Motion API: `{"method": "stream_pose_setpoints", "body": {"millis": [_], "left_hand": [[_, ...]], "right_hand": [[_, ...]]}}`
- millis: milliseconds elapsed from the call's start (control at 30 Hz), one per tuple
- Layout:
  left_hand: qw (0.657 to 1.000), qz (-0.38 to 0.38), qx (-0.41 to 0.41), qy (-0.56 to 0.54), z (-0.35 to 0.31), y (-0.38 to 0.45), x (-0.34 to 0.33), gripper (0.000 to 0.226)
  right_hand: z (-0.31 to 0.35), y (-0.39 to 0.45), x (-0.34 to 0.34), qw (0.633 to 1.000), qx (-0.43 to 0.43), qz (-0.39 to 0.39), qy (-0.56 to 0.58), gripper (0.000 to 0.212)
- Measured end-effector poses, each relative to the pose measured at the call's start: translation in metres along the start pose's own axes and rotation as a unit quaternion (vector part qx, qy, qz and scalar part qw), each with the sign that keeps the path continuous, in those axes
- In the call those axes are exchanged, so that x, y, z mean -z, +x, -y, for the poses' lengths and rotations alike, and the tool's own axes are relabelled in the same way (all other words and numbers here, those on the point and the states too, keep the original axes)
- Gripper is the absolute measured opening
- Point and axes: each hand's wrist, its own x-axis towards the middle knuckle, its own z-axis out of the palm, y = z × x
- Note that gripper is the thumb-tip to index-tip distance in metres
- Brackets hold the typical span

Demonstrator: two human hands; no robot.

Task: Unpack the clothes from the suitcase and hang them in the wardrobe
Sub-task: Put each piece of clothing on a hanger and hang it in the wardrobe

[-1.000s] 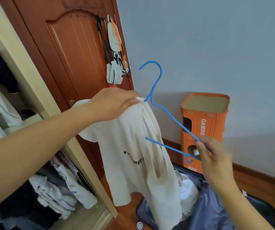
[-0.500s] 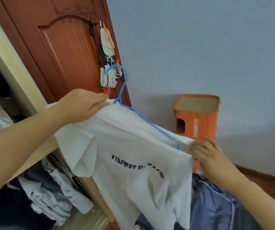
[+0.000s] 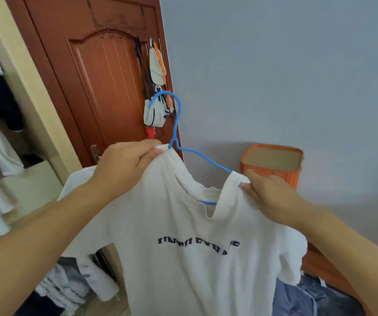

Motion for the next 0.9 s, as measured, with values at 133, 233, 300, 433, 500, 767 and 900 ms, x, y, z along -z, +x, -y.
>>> {"method": "stream_pose_setpoints", "body": {"millis": [133, 233, 300, 433, 500, 767, 900], "left_hand": [[0.998, 0.031, -0.043, 0.02, -0.031, 0.008, -0.009, 0.04], [0.995, -0.012, 0.005, 0.104, -0.016, -0.006, -0.003, 0.043], [0.987, -0.007, 0.117, 0.109, 0.005, -0.032, -0.005, 0.045], [0.975, 0.084, 0.205, 0.004, 0.038, -0.066, -0.019, 0.048], [0.967, 0.137, 0.213, -0.026, 0.058, -0.066, -0.014, 0.052], [0.994, 0.085, 0.058, -0.03, 0.009, -0.028, -0.01, 0.059], [0.998, 0.056, -0.017, 0.02, -0.03, 0.006, -0.033, 0.032]], "right_hand": [[0.03, 0.016, 0.004, 0.998, 0.039, -0.042, 0.018, 0.039], [0.019, 0.016, 0.02, 0.993, 0.016, -0.113, 0.04, 0.042], [0.005, 0.013, 0.034, 0.99, 0.027, -0.135, 0.037, 0.059], [-0.015, 0.019, 0.039, 0.997, 0.023, -0.068, -0.023, 0.078], [-0.026, 0.016, 0.038, 0.998, 0.016, -0.041, -0.033, 0.071], [-0.024, 0.015, 0.026, 0.997, 0.027, -0.076, 0.009, 0.061], [-0.015, 0.026, 0.027, 0.995, 0.064, -0.074, -0.004, 0.057]]}}
